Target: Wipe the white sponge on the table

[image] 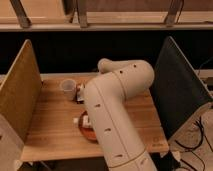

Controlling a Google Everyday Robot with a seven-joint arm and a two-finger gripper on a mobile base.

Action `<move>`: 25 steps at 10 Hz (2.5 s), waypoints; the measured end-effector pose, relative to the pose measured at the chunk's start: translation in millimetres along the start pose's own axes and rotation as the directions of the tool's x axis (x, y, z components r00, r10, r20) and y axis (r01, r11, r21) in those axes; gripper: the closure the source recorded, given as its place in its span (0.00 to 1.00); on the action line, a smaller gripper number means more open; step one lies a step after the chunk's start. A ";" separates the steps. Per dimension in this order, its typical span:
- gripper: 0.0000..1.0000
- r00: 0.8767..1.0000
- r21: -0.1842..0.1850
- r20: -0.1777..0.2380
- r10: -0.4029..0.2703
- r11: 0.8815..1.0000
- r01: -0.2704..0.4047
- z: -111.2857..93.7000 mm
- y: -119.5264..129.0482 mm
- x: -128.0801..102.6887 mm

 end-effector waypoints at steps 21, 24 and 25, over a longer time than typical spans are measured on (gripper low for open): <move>1.00 0.993 -0.001 -0.055 -0.105 0.994 0.105 -15.6 -41.1 34.3; 1.00 0.998 -0.020 0.014 -0.054 0.998 0.054 -26.7 -45.7 -7.8; 1.00 0.999 -0.051 0.046 -0.027 0.998 0.029 -37.6 -36.7 -25.6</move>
